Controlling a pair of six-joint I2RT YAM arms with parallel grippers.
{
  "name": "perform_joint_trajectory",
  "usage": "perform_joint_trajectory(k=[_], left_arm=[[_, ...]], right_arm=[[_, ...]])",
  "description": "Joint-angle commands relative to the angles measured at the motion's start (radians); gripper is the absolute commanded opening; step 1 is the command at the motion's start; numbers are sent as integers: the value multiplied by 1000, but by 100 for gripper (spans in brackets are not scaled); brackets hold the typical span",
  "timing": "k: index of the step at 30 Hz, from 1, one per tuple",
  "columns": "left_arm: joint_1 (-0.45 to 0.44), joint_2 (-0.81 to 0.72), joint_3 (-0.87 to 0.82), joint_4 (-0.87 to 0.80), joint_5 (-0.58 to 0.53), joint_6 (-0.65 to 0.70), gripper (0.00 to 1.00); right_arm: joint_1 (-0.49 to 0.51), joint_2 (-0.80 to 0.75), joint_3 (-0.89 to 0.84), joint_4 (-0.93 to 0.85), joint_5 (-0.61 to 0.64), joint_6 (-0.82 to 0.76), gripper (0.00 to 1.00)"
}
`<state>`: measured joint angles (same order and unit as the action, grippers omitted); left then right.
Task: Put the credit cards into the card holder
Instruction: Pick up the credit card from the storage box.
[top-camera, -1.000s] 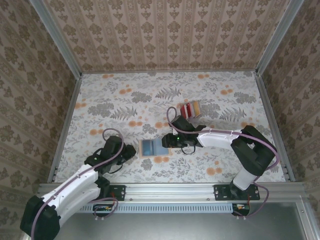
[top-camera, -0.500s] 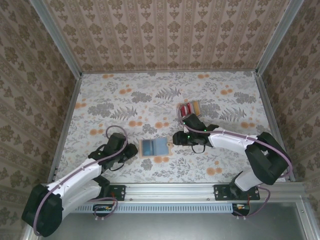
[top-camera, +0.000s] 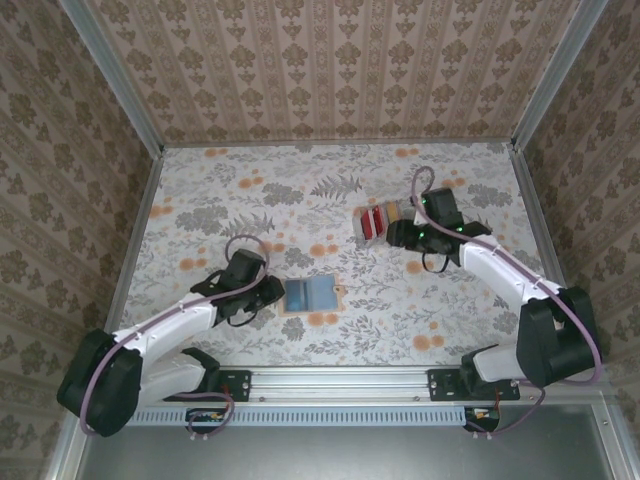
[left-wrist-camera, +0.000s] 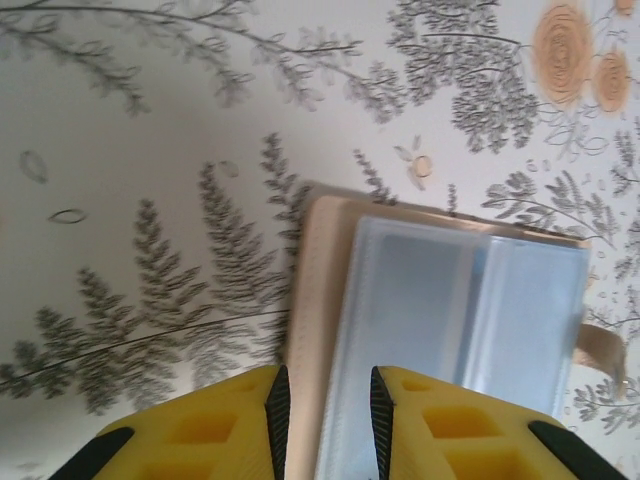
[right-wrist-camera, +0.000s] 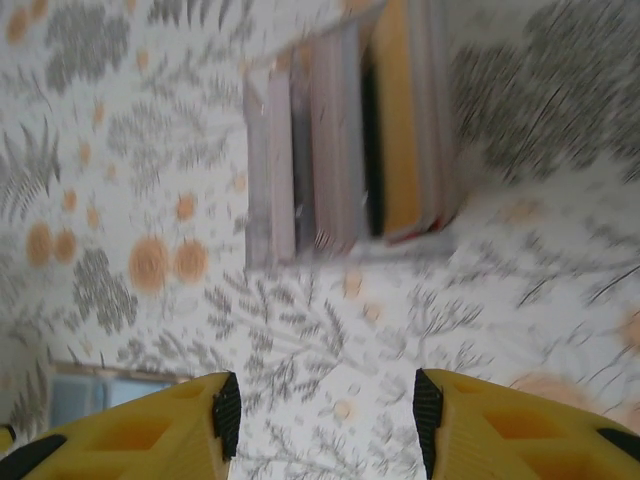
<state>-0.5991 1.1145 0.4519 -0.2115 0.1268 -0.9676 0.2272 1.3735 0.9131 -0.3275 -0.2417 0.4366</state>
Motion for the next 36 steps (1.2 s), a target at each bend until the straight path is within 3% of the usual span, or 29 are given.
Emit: perform_joint_trajectory(k=[1,6,13,22,36], left_arm=[[-20,39,60,24,-18,26,31],[-57,117,120,39,-33,29,31],[-95,208,176,41,-23,38,31],[-100,241,208,25,-13,67,31],[-100,294,217,53,13,78,31]], right_arm=[[-59,59,80,-49,-83,-66,53],[-113,190,176,-51,-159,-75,53],[-115,349,293,-73,-213,-76,53],[-114,416,368,-118,-158,-106,53],[-102,441,391,-124,-198,-88,53]])
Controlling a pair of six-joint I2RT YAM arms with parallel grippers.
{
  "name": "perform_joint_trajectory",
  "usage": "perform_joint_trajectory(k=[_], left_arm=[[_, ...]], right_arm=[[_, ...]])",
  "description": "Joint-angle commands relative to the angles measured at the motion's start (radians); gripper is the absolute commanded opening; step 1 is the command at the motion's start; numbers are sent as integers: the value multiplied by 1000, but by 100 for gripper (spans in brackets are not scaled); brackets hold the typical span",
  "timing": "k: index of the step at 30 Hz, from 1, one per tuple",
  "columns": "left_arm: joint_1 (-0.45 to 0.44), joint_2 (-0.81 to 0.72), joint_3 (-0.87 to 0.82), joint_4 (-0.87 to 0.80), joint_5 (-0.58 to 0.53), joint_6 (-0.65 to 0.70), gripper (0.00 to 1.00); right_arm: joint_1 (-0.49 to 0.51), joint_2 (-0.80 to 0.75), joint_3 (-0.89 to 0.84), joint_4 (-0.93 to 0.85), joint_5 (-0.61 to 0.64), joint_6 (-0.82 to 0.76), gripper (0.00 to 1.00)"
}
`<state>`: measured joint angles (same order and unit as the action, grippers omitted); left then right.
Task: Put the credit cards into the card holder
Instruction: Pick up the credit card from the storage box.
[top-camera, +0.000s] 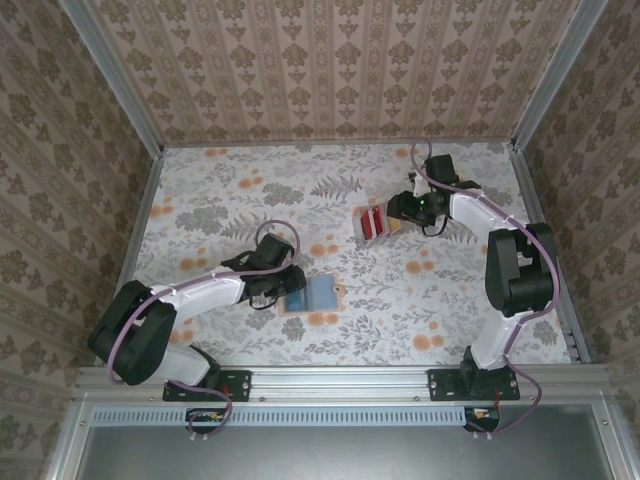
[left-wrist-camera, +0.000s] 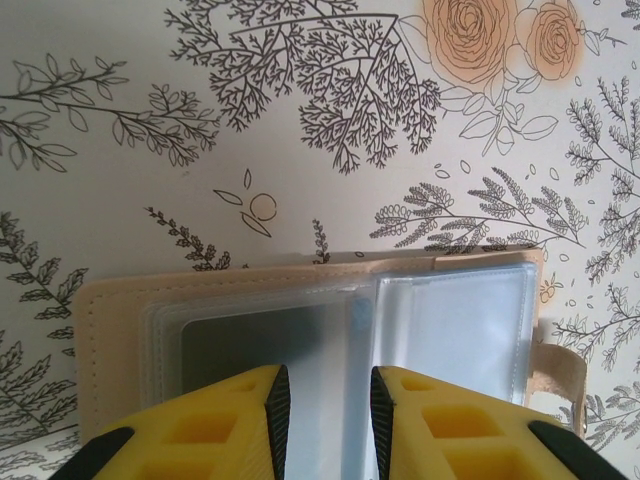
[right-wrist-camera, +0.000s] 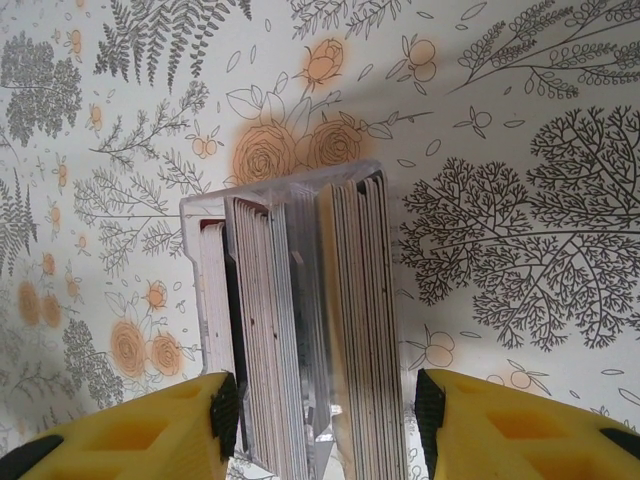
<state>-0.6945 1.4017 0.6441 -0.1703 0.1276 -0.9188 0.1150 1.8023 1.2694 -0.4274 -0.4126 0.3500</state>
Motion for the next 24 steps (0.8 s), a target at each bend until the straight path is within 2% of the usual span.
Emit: perform_joint_trajectory(k=[1,16,24], left_arm=[[-4,7,25,10,12,29,31],[-5,6,28,5,15,31,31],[-6,-3,22,3,16,29,31]], right_arm=[[13,10,34,-24,-25,-3,54],[50,36,61,-35,-37,0,54],[56,56,70,-75,52,-34,54]])
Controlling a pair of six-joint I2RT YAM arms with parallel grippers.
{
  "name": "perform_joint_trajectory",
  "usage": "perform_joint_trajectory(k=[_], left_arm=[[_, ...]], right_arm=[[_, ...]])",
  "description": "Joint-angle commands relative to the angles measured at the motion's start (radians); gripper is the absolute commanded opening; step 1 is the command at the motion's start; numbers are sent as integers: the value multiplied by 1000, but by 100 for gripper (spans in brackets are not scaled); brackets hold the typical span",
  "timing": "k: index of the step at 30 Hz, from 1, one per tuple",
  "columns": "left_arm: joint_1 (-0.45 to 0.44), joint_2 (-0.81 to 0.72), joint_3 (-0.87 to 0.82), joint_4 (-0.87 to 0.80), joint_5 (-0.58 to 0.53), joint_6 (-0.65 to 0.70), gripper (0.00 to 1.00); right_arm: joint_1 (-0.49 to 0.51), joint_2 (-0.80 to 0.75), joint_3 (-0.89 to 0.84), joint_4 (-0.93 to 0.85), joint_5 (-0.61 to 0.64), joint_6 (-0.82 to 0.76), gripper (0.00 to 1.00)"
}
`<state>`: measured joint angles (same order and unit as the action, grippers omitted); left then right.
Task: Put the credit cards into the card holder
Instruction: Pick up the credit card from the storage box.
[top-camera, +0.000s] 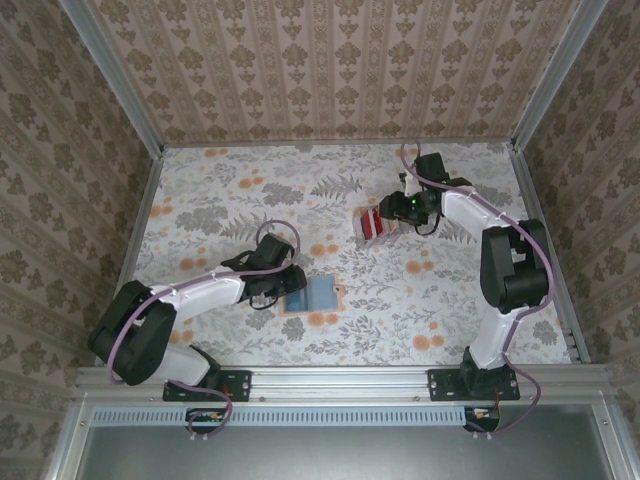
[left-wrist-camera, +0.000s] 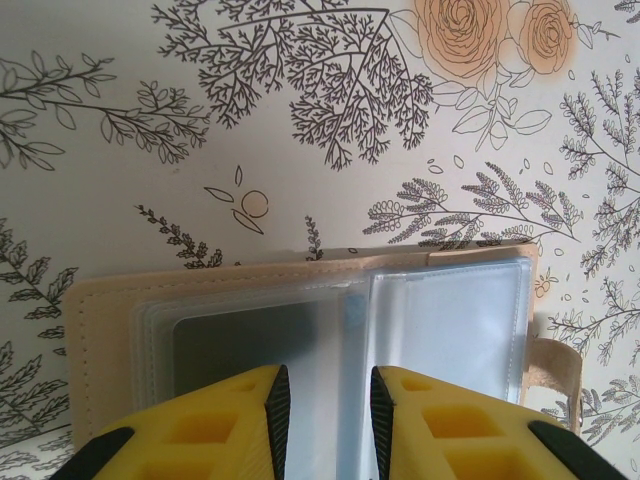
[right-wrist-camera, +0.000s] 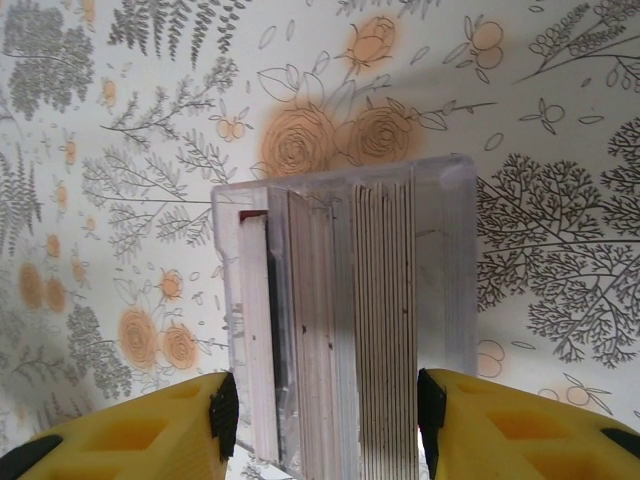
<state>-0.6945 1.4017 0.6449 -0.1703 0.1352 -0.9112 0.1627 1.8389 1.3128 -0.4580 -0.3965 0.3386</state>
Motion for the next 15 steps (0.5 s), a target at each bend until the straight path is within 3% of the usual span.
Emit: perform_joint_trajectory(k=[1,15], left_arm=[[-7,-1,20,3,7,21,31],[-7,2,14,6,13,19,31]], right_arm=[[9,22,26,-46,37,-25,54],[36,67,48,-39,35,-23,54]])
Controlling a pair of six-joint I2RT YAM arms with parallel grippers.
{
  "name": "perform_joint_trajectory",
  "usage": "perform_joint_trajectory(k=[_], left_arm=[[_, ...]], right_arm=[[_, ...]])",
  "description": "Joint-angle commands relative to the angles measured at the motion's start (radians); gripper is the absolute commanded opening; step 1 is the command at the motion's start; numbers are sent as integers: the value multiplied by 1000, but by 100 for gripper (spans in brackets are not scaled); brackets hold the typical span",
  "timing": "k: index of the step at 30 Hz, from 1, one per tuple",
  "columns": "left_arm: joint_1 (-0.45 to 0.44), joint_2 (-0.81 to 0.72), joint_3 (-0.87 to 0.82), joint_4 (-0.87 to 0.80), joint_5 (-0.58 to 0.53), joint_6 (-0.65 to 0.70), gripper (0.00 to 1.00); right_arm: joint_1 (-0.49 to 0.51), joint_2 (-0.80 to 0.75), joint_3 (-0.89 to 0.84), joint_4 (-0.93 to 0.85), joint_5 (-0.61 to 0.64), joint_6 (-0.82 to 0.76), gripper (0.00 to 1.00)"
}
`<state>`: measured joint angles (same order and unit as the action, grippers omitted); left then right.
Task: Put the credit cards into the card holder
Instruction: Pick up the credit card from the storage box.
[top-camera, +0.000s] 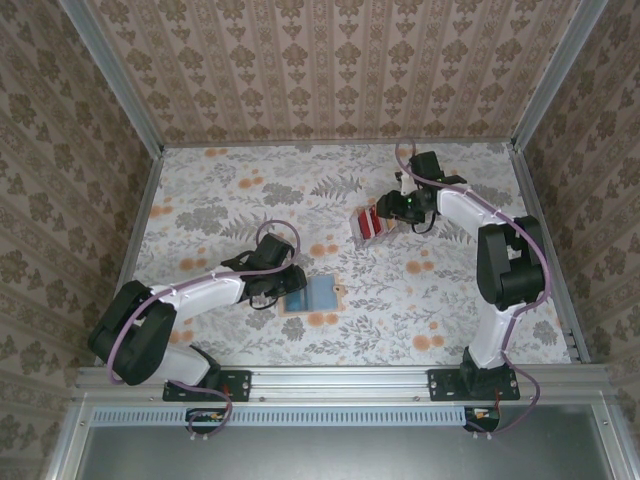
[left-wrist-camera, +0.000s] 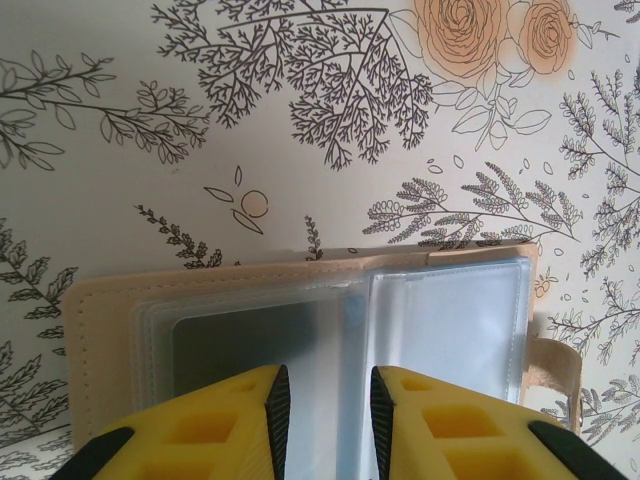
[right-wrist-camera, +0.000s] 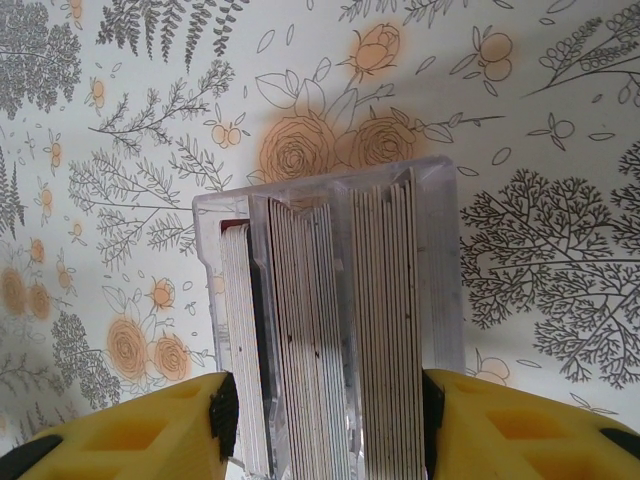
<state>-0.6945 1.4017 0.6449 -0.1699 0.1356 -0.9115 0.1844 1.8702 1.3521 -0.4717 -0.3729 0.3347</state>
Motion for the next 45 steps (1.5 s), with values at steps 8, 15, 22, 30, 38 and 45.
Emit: perform_joint_trajectory(k=[8,15,22,30,38,45], left_arm=[[-7,0,16,6,10,20,31],[-16,6,19,12,15,17,31],[-19,12,22,12,15,18,31],[-20,18,33,9,17,22,31],[-20,16,24,7,16,19,31],[-22,11,18,7,14,16,31]], right_arm=[[15,-5,6,-31,22,-20,47],[15,-31,7,-36,19,-18,47],[15,-51,3,-28,4,-11,46],[15,-62,-3,-24,9,-10,45],[15,-57,-6,-23,8,-11,39],[11,-64,-10,-25,11,-17,24]])
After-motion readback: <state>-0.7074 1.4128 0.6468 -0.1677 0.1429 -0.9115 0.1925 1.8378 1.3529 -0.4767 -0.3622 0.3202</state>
